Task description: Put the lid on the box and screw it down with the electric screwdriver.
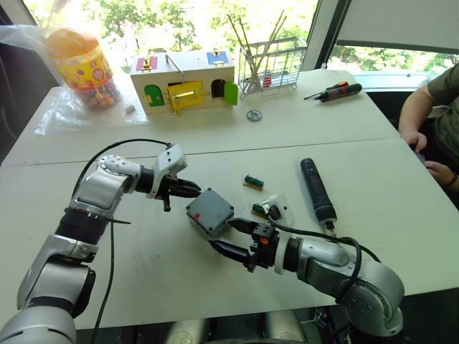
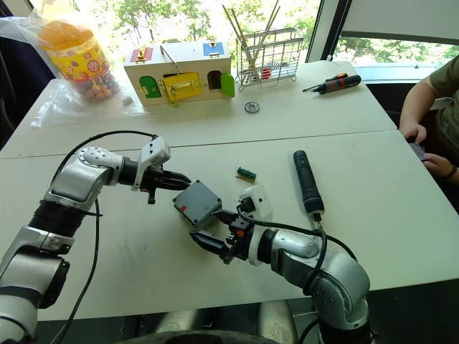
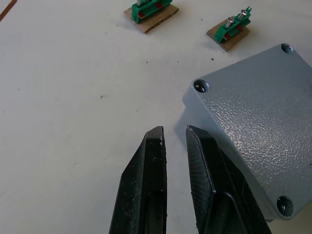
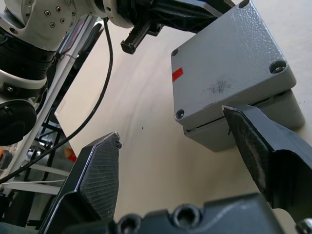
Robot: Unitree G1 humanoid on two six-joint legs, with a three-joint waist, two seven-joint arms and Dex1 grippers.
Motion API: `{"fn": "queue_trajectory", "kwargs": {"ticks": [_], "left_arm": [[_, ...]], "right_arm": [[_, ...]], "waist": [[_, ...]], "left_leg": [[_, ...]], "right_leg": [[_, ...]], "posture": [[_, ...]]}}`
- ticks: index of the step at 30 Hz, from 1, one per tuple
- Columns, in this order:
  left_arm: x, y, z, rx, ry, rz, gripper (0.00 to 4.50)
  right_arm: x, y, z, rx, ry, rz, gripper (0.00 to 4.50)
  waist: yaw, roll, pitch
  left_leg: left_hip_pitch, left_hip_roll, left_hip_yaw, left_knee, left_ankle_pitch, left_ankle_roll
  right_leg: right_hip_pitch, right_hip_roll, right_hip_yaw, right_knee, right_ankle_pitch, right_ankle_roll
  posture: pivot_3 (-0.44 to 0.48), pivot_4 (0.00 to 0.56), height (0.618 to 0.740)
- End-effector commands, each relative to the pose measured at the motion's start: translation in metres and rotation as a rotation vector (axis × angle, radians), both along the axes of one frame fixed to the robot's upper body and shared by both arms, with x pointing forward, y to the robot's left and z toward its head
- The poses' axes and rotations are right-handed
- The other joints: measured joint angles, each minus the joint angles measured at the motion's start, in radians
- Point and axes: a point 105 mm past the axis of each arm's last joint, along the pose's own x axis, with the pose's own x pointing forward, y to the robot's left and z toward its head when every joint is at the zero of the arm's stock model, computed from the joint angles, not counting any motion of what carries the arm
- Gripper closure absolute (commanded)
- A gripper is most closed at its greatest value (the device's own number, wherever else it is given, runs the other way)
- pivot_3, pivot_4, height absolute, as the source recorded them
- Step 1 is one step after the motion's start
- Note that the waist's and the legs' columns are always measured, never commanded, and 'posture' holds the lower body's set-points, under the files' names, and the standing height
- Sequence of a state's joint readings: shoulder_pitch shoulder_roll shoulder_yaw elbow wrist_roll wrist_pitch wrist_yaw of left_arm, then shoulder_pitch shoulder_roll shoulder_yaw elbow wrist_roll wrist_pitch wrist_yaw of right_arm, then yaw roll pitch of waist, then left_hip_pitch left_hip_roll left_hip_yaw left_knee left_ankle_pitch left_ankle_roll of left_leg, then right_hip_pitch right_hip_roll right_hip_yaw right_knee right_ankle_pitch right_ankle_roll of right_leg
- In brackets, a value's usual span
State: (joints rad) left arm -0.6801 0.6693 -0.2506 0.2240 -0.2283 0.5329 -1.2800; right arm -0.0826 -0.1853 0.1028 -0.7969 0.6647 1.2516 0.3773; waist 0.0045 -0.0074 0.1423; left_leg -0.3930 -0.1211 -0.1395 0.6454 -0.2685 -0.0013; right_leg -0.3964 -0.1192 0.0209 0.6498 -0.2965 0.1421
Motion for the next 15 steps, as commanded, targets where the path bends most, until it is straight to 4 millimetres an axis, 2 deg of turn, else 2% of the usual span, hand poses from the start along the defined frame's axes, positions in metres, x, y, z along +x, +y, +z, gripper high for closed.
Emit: {"fn": "queue_trajectory", "kwargs": {"ticks": [1,15], "left_arm": [[0.0000,0.0009,0.0124,-0.015,-0.043,-0.005,3.84],[-0.0030,-0.0010,0.0094,-0.013,-0.036,-0.011,3.84]], "right_arm": [[-0.0016,0.0045,0.0057,0.022,-0.029,0.027,0.75],[0.0045,0.0096,0.0046,0.037,-0.021,0.036,0.75]], "waist": [[-0.001,0.000,0.000],[0.000,0.000,0.000]], "left_leg": [[0.000,0.000,0.000,0.000,0.000,0.000],[0.000,0.000,0.000,0.000,0.000,0.000]], "right_leg": [[0.000,0.000,0.000,0.000,0.000,0.000],[0.000,0.000,0.000,0.000,0.000,0.000]], "posture": [[0.000,0.150,0.740],[0.000,0.150,0.740]]}}
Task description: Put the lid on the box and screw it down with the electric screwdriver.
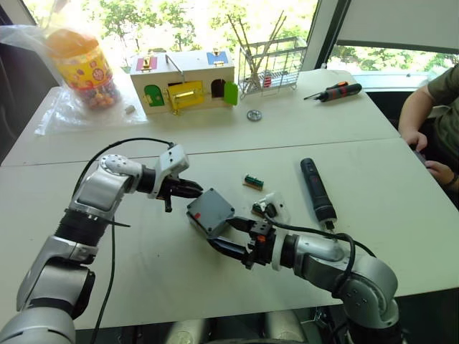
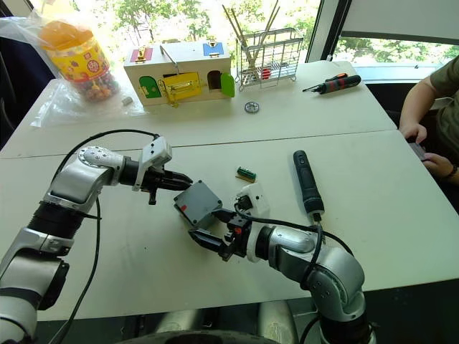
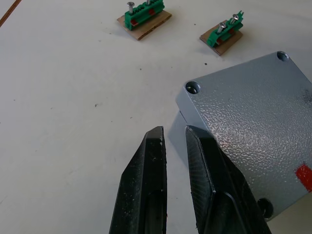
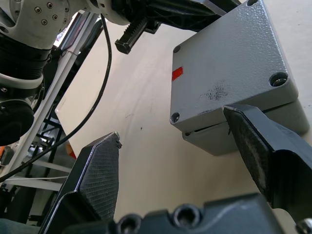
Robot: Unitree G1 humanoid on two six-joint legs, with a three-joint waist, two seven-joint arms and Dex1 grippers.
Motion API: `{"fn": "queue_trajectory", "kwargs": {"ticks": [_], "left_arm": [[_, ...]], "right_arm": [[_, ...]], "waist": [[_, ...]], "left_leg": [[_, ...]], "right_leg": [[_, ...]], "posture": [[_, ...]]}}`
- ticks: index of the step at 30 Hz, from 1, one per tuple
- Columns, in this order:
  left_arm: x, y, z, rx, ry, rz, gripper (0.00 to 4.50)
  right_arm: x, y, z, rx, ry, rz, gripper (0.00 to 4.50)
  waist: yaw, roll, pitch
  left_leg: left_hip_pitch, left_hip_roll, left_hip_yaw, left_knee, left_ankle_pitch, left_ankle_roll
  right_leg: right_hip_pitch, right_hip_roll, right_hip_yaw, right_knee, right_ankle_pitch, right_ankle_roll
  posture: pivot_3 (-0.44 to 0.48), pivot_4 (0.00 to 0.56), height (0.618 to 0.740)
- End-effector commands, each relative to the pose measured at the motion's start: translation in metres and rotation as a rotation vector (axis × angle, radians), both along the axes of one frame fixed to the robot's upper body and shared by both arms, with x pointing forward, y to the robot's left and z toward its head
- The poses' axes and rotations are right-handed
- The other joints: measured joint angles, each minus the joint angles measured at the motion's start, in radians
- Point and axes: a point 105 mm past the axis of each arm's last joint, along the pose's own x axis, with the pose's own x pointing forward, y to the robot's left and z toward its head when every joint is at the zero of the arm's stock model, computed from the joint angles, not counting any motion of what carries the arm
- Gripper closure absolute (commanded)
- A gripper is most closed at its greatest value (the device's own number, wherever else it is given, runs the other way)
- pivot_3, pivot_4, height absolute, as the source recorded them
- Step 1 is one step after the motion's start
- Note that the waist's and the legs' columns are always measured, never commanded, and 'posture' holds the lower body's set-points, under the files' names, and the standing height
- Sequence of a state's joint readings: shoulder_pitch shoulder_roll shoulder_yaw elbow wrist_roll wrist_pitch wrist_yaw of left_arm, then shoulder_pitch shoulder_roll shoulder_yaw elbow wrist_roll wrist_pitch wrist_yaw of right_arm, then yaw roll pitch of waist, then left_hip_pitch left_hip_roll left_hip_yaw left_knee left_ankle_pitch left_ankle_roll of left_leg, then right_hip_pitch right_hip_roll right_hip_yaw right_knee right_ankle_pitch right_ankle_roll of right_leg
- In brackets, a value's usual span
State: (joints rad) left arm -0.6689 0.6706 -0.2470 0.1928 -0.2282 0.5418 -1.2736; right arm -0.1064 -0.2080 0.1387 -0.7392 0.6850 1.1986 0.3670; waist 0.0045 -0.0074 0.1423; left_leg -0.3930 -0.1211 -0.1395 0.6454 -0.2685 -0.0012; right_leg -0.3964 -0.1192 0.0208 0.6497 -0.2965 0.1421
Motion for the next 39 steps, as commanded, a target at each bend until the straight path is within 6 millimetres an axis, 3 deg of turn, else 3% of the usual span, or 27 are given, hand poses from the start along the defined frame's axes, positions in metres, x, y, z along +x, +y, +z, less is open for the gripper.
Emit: {"fn": "queue_trajectory", "kwargs": {"ticks": [1,15,39], "left_arm": [[0.000,0.002,0.007,-0.011,-0.025,-0.003,3.84],[0.000,0.021,0.012,0.019,-0.048,0.048,3.84],[-0.020,0.003,0.010,-0.005,0.005,-0.012,3.84]], "right_arm": [[0.000,0.005,0.007,0.033,-0.021,0.016,0.75],[0.000,0.002,0.005,0.028,-0.020,0.008,0.75],[0.001,0.003,0.008,0.042,-0.018,0.012,0.75]], "waist": [[0.000,0.000,0.000],[0.000,0.000,0.000],[0.000,0.000,0.001]], "left_leg": [[0.000,0.000,0.000,0.000,0.000,0.000],[0.000,0.000,0.000,0.000,0.000,0.000],[0.000,0.000,0.000,0.000,0.000,0.000]], "right_leg": [[0.000,0.000,0.000,0.000,0.000,0.000],[0.000,0.000,0.000,0.000,0.000,0.000],[0.000,0.000,0.000,0.000,0.000,0.000]], "posture": [[0.000,0.150,0.740],[0.000,0.150,0.740],[0.000,0.150,0.740]]}}
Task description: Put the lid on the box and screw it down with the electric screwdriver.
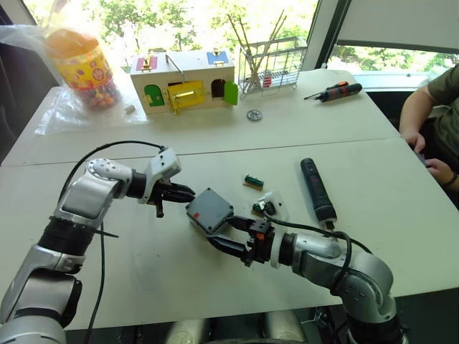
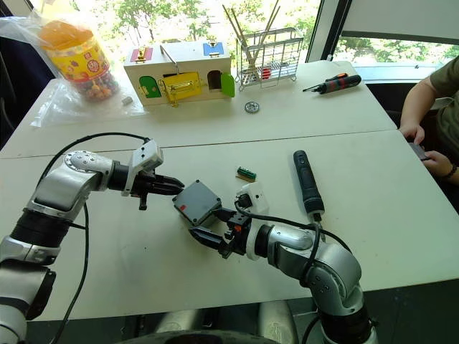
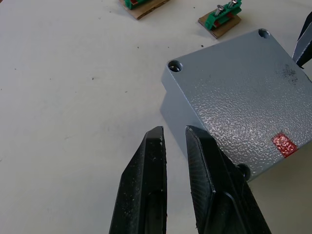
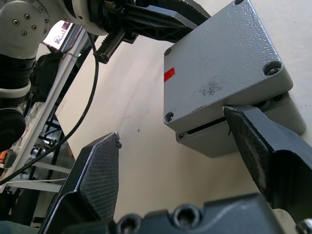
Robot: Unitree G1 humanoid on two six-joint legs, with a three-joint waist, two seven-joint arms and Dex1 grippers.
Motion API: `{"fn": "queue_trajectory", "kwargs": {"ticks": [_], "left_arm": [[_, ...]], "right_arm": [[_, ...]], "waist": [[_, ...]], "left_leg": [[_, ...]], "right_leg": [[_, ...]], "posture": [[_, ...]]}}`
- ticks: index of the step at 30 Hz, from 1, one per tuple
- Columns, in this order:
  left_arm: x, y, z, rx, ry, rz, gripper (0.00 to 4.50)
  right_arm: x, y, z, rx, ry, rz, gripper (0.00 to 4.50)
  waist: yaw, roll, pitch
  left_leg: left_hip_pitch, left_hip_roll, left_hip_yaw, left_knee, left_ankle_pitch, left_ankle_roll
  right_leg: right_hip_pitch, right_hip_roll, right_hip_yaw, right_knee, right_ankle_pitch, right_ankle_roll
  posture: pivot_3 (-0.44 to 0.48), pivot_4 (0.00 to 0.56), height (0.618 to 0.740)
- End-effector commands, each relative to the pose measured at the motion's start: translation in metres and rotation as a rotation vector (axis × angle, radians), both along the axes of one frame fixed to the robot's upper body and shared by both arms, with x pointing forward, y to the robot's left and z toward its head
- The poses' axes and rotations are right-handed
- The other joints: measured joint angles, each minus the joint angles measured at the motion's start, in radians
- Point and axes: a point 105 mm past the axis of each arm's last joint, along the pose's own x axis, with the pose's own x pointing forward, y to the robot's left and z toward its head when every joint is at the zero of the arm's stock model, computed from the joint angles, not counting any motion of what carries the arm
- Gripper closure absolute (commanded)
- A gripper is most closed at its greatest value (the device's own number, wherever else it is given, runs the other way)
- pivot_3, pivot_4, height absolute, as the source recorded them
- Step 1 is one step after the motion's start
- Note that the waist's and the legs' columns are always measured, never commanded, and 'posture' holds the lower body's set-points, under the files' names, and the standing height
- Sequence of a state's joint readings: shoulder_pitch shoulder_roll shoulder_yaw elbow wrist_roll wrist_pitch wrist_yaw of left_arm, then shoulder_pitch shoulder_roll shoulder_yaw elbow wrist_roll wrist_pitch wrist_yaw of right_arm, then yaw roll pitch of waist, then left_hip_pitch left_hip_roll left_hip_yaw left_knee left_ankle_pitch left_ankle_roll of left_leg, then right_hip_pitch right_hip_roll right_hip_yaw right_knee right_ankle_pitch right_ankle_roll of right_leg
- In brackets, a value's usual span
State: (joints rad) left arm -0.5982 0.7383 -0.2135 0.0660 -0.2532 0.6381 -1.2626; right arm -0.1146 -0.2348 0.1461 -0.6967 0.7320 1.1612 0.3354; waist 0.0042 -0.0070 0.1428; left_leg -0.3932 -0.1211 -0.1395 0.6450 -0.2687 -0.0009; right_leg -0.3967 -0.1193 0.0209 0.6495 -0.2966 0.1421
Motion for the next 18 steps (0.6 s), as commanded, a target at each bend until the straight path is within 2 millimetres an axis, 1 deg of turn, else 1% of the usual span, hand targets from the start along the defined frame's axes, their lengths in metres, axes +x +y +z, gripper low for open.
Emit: {"fn": "queue_trajectory", "kwargs": {"ticks": [1,8,18], "left_arm": [[-0.0063,-0.0109,0.0085,-0.033,-0.022,-0.055,3.84],[-0.0103,-0.0145,0.0077,-0.040,-0.010,-0.071,3.84],[-0.0142,-0.0126,0.0031,-0.030,0.001,-0.075,3.84]], "right_arm": [[-0.0038,0.0038,0.0109,0.036,-0.034,0.022,0.75],[-0.0049,0.0033,0.0093,0.031,-0.029,0.024,0.75],[-0.0027,0.0021,0.0101,0.033,-0.035,0.013,0.75]], "waist": [[0.000,0.000,0.000],[0.001,0.000,0.000],[0.000,0.000,0.000]], "left_leg": [[0.000,0.000,0.000,0.000,0.000,0.000],[0.000,0.000,0.000,0.000,0.000,0.000],[0.000,0.000,0.000,0.000,0.000,0.000]], "right_leg": [[0.000,0.000,0.000,0.000,0.000,0.000],[0.000,0.000,0.000,0.000,0.000,0.000],[0.000,0.000,0.000,0.000,0.000,0.000]], "posture": [[0.000,0.150,0.740],[0.000,0.150,0.740],[0.000,0.150,0.740]]}}
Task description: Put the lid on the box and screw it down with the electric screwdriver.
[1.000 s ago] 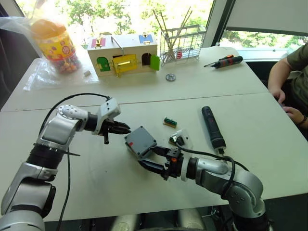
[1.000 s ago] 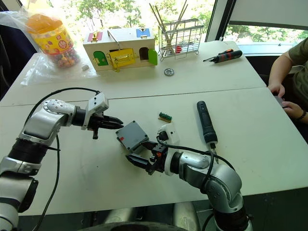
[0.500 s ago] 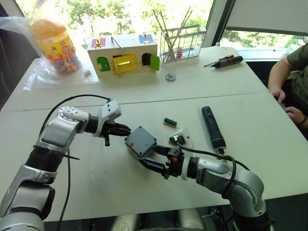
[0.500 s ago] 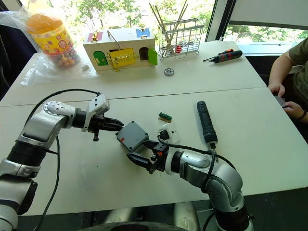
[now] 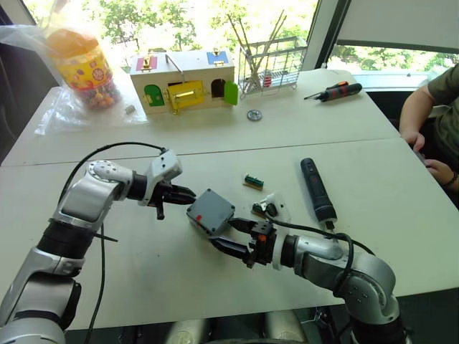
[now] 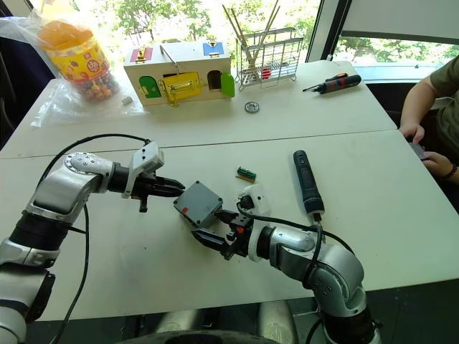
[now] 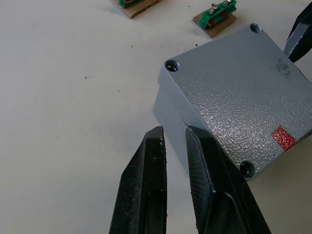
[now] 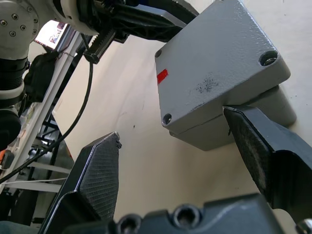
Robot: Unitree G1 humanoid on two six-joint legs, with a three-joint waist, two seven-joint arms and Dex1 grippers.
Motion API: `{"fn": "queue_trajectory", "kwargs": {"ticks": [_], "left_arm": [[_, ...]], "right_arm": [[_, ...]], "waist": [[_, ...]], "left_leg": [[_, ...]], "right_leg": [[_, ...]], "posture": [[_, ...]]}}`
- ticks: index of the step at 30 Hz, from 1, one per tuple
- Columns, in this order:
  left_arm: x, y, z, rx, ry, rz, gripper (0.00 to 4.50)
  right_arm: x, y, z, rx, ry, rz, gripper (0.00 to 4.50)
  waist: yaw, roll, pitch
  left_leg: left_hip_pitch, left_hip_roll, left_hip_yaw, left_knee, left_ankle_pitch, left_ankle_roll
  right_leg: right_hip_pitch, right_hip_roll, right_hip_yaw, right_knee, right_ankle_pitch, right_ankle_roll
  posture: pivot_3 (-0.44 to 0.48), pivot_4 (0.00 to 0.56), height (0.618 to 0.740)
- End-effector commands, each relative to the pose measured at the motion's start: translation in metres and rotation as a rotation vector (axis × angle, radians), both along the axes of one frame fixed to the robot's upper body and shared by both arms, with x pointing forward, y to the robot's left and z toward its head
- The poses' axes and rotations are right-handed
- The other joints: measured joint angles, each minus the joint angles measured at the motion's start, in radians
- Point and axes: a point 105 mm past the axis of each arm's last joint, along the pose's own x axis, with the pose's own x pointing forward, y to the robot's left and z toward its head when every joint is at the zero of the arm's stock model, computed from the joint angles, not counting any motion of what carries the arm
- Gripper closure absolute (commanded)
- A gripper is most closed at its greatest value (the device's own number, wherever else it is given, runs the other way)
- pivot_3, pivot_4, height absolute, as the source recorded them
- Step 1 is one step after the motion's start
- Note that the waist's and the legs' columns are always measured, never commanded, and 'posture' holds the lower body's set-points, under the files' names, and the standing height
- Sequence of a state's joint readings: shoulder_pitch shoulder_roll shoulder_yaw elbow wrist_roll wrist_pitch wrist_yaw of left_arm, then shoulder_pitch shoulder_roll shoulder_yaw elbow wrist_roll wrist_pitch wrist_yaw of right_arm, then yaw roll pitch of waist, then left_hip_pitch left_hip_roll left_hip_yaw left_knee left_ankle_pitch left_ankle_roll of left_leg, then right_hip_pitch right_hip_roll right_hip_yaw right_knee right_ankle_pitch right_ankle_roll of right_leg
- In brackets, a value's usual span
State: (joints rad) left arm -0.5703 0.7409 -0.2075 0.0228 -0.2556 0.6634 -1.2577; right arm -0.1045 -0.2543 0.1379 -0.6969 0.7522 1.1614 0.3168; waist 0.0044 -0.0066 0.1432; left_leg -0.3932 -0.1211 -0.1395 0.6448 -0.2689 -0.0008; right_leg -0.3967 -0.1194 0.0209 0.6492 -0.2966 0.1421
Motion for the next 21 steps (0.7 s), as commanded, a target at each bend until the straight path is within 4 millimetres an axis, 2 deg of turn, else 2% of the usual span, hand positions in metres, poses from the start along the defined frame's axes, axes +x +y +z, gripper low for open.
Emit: {"fn": "queue_trajectory", "kwargs": {"ticks": [1,10,21], "left_arm": [[-0.0084,-0.0108,0.0054,-0.031,-0.010,-0.073,3.84],[-0.0039,-0.0070,0.0047,-0.020,-0.033,-0.050,3.84],[0.0007,-0.0118,0.0025,-0.023,-0.051,-0.050,3.84]], "right_arm": [[-0.0029,0.0068,0.0129,0.046,-0.046,0.029,0.75],[-0.0061,0.0111,0.0119,0.053,-0.039,0.048,0.75],[0.0023,0.0096,0.0109,0.042,-0.055,0.019,0.75]], "waist": [[0.000,0.000,0.000],[0.002,0.000,0.001],[0.002,0.001,0.001]], "left_leg": [[0.000,0.000,0.000,0.000,0.000,0.000],[0.000,0.000,0.000,0.000,0.000,0.000],[0.000,0.000,0.000,0.000,0.000,0.000]], "right_leg": [[0.000,0.000,0.000,0.000,0.000,0.000],[0.000,0.000,0.000,0.000,0.000,0.000],[0.000,0.000,0.000,0.000,0.000,0.000]], "posture": [[0.000,0.150,0.740],[0.000,0.150,0.740],[0.000,0.150,0.740]]}}
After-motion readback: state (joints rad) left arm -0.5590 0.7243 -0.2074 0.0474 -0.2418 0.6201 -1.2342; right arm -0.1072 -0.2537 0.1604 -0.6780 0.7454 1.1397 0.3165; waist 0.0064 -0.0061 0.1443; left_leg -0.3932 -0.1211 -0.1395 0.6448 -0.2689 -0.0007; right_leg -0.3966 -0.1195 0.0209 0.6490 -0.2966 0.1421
